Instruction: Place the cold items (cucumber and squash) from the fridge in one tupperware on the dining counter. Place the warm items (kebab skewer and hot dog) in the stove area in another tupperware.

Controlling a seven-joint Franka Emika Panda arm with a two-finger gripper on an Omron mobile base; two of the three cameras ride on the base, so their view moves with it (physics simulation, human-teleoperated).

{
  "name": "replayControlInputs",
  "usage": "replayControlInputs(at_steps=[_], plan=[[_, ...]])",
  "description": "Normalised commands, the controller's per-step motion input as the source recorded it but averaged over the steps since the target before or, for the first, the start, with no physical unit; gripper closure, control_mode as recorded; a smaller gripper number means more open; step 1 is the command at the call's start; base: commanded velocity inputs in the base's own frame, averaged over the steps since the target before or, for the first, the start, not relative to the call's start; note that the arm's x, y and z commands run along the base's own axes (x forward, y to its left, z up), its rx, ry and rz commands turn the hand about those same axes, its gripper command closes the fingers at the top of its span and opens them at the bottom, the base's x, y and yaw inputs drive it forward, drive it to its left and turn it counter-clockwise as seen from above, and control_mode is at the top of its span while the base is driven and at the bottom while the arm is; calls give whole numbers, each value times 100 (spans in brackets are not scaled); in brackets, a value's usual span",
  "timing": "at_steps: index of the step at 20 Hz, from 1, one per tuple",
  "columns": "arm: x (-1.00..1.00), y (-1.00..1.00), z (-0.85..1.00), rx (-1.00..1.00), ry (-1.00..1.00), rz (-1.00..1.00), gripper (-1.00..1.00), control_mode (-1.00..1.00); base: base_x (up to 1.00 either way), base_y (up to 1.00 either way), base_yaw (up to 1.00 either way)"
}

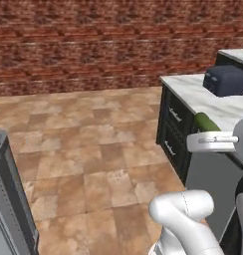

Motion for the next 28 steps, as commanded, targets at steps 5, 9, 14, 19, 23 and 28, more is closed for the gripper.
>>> replayControlInputs(at_steps=[5,9,14,19,23,28], plan=[[0,0,0,0,0,0,100,100,100,2,-20],[0,0,0,0,0,0,100,100,100,14,-52],[0,0,0,0,0,0,100,100,100,33,-56],[0,0,0,0,0,0,100,100,100,67,-58],[0,0,0,0,0,0,100,100,100,79,-61],[0,0,0,0,0,0,100,100,100,88,-57]])
